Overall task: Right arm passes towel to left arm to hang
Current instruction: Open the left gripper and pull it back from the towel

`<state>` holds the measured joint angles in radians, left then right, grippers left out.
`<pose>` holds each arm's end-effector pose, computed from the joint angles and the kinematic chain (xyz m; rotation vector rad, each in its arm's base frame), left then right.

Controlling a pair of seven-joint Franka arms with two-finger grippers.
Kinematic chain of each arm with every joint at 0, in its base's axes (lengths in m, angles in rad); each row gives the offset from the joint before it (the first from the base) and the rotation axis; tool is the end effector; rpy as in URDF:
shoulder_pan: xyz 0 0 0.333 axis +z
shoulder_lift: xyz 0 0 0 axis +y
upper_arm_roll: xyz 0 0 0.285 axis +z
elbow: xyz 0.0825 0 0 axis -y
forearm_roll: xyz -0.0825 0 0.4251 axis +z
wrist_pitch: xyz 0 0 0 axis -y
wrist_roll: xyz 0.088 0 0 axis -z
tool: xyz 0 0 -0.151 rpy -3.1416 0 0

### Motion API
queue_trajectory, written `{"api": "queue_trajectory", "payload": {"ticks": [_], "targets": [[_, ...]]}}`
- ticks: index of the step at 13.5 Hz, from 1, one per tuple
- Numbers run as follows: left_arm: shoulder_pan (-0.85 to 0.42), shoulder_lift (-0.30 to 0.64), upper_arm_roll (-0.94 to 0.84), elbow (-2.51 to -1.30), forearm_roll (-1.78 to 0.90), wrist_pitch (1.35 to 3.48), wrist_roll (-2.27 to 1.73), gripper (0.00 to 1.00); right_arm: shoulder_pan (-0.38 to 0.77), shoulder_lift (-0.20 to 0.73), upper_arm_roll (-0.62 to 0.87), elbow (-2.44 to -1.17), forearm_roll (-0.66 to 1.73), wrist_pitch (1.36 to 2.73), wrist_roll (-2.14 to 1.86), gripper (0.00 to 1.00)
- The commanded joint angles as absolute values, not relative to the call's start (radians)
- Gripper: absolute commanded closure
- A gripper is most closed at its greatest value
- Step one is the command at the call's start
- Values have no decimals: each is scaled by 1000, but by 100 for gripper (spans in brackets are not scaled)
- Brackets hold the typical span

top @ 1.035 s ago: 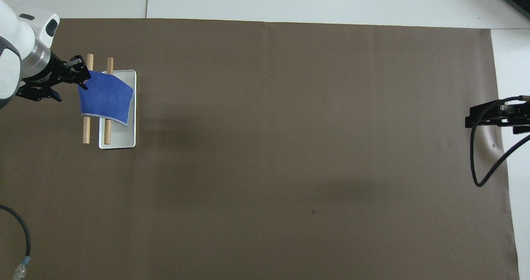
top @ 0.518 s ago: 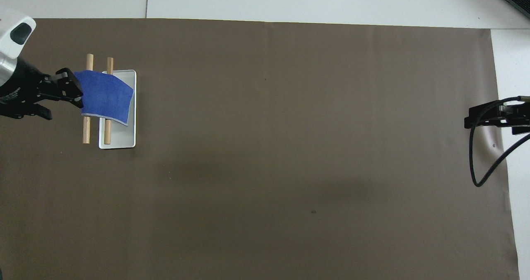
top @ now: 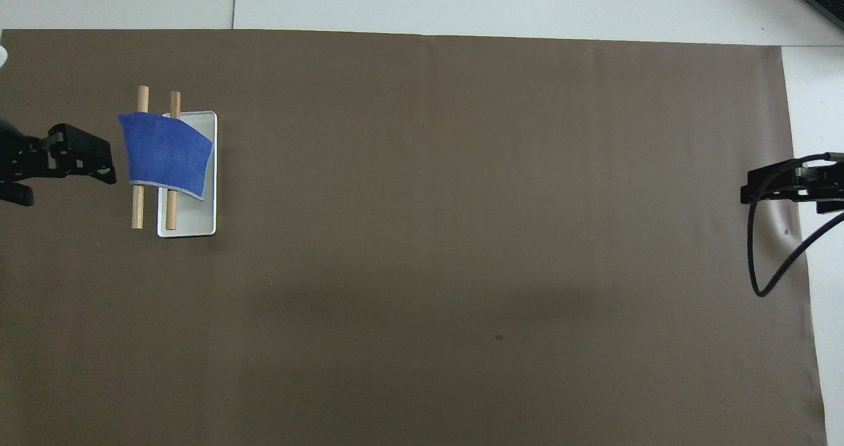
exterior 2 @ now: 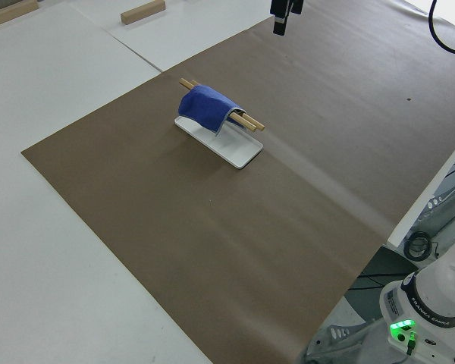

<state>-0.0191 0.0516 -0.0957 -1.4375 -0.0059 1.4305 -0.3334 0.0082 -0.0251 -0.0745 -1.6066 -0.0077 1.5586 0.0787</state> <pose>0.5891 -0.0676 0.5745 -3.1192 -0.3412 0.0931 0.5844 -0.0404 0.5449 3.1272 -0.2271 -0.0360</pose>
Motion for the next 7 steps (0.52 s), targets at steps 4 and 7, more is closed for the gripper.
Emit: {"api": "queue_trajectory", "payload": {"ticks": [4, 7], "targets": [[-15, 38, -87, -1463, -23, 1460, -302, 0, 9, -43, -72, -1631, -23, 1597, 48, 0], [-12, 38, -74, -1460, -12, 1457, -163, 0, 9, -43, -71, -1631, -23, 1597, 49, 0]]}}
